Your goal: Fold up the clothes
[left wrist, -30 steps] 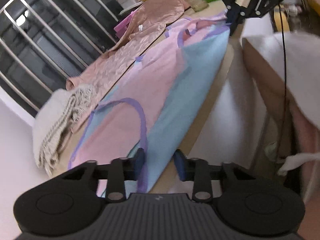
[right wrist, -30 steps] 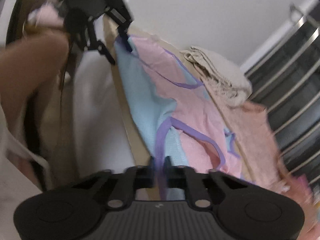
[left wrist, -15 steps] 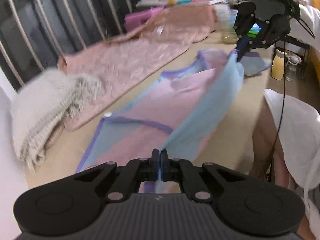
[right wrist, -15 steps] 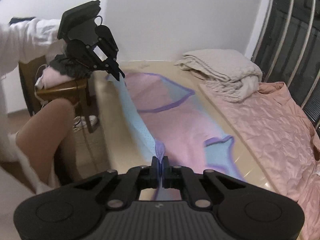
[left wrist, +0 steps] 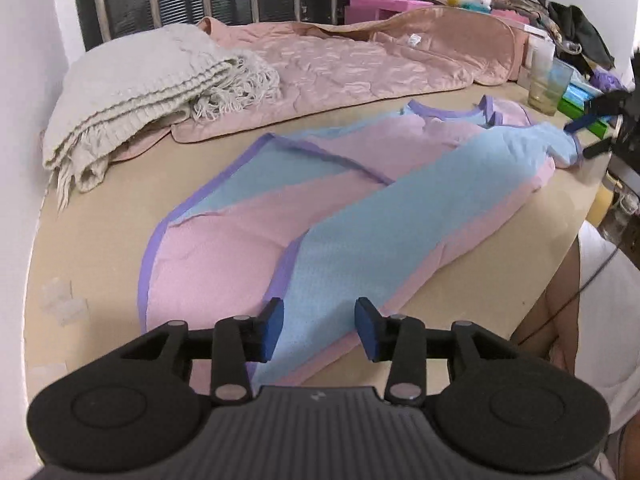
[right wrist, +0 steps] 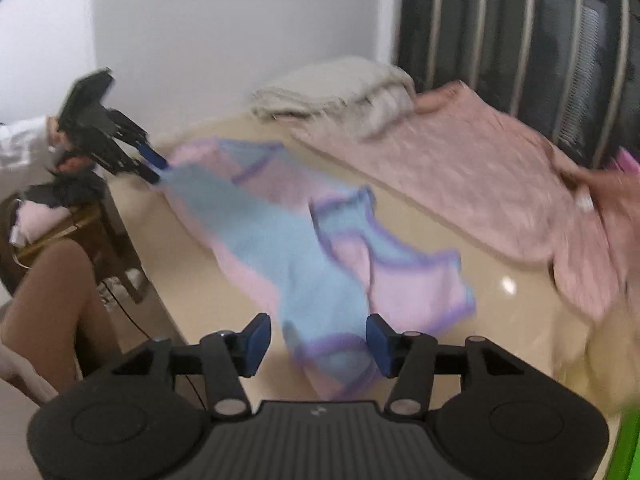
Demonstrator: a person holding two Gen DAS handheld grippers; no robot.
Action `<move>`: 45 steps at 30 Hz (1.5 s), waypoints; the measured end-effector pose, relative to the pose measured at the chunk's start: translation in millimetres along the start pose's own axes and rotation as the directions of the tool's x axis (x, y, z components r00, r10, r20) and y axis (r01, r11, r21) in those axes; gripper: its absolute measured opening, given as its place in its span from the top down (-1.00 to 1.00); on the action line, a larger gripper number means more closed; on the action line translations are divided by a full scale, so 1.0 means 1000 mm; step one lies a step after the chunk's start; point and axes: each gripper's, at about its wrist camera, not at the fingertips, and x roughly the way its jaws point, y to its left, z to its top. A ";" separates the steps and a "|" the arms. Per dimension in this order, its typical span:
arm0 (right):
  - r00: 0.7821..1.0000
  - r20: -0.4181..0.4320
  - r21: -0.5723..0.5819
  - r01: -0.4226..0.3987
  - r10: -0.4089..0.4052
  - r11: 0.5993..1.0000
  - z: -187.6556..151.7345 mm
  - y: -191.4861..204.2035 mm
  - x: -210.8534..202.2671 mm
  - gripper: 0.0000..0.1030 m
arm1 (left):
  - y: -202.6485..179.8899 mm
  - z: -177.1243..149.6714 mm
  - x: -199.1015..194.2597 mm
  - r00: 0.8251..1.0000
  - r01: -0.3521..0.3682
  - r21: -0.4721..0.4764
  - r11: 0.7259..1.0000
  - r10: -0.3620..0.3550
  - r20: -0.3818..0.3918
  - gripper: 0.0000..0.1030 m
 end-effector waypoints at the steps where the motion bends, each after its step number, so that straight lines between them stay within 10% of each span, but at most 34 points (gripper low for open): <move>1: 1.000 0.018 0.038 -0.010 0.010 0.999 -0.005 -0.002 0.003 0.46 | 0.000 0.000 0.000 1.000 0.001 -0.007 1.000 -0.001 0.000 0.75; 3: 0.998 0.013 0.116 -0.070 0.069 0.991 -0.007 -0.006 0.012 0.94 | -0.007 -0.002 -0.002 1.000 -0.017 0.037 0.999 0.017 -0.005 0.99; 8: 0.968 0.062 0.128 -0.248 0.242 0.960 -0.007 -0.014 -0.026 0.94 | -0.011 -0.012 -0.012 1.000 -0.017 0.059 0.998 0.019 -0.021 1.00; 14: 0.994 -0.042 0.128 -0.091 0.097 0.988 0.000 -0.033 -0.016 0.93 | -0.010 -0.009 -0.011 0.998 -0.045 0.069 0.997 0.047 -0.030 1.00; 18: 0.992 -0.119 0.006 -0.030 0.030 1.000 -0.005 -0.011 -0.003 0.52 | -0.015 -0.009 -0.020 0.998 -0.050 0.067 0.996 0.053 -0.043 0.90; 24: 0.998 0.064 -0.005 0.021 -0.020 1.000 0.030 -0.008 -0.023 0.09 | -0.023 0.040 -0.032 0.990 -0.115 0.033 0.993 0.112 0.087 0.00; 31: 0.999 0.021 0.143 0.037 -0.040 0.989 0.113 -0.028 0.090 0.10 | 0.011 0.134 0.064 0.987 -0.160 0.041 0.986 0.159 0.022 -0.08; 37: 0.997 -0.072 0.197 0.038 -0.024 0.980 0.124 -0.030 0.146 0.37 | 0.038 0.145 0.122 0.995 -0.090 -0.099 0.991 0.085 -0.055 -0.08; 40: 0.996 -0.090 0.214 0.032 -0.013 0.976 0.117 -0.030 0.159 0.85 | 0.036 0.141 0.126 0.999 -0.027 -0.099 0.995 0.023 -0.046 -0.01; 43: 0.996 -0.081 0.216 0.047 -0.030 0.975 0.109 -0.031 0.158 0.97 | 0.036 0.138 0.122 1.000 -0.008 -0.097 0.995 0.006 -0.023 0.92; 45: 0.996 -0.075 0.228 0.062 -0.046 0.972 0.107 -0.033 0.155 0.98 | 0.037 0.137 0.119 1.000 -0.012 -0.102 0.995 0.012 -0.002 0.91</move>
